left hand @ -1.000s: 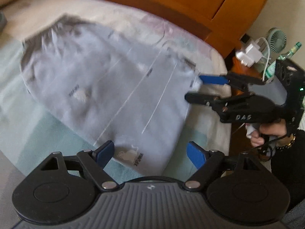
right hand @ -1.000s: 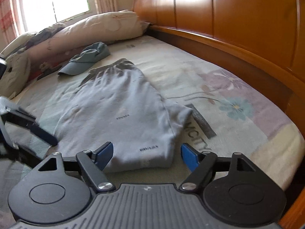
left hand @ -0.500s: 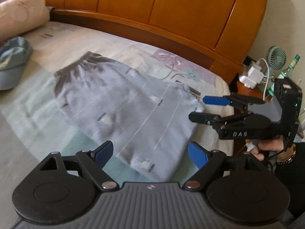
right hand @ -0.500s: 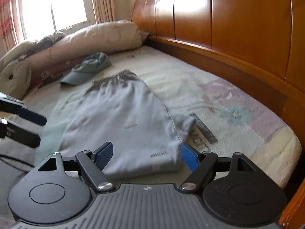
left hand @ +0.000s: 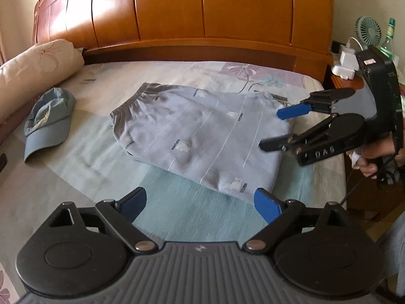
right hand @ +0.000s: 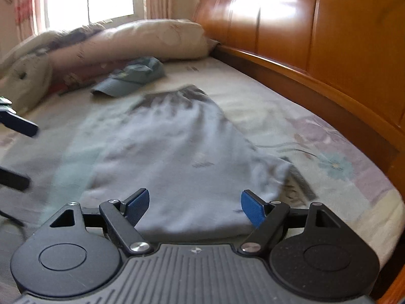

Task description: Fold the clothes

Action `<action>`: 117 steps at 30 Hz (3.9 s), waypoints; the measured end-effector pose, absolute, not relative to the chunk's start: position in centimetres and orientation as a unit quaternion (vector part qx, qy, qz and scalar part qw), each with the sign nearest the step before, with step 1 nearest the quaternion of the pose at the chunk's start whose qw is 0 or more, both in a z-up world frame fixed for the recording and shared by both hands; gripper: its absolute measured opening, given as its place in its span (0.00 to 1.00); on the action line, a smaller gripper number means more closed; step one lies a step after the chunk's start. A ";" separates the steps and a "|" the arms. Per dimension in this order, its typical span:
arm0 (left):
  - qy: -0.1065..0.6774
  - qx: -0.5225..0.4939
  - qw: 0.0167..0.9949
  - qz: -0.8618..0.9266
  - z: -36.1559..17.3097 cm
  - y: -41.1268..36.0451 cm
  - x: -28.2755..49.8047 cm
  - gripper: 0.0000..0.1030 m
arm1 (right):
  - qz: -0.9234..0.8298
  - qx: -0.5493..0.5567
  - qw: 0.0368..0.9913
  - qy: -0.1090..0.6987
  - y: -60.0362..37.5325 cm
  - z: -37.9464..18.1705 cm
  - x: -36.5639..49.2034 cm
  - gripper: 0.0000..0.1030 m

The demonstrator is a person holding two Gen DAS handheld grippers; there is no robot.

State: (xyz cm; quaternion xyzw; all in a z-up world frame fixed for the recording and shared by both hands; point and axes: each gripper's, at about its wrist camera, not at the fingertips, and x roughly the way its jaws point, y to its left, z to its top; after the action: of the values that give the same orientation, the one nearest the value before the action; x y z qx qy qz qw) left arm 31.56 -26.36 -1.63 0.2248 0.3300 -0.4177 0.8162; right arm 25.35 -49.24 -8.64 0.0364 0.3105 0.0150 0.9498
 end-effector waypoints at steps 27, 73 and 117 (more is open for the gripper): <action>0.320 0.169 0.849 -0.385 -0.6 -12.8 30.3 0.96 | -0.032 0.108 0.949 0.293 -44.0 -8.7 25.1 0.91; 0.400 0.131 0.837 -0.350 -0.4 -10.7 28.9 0.97 | -0.193 0.154 0.854 0.458 -31.4 -2.7 15.7 1.00; 0.386 0.125 0.829 -0.384 3.6 -13.6 27.5 0.97 | -0.219 0.138 0.866 0.427 -30.6 1.0 14.8 1.00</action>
State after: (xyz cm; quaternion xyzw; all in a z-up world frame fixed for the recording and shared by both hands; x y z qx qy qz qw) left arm 27.51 -13.58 3.60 0.1248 0.3863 -0.3845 0.8291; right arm 14.79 -30.60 1.05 0.1378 0.4272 -0.2187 0.8664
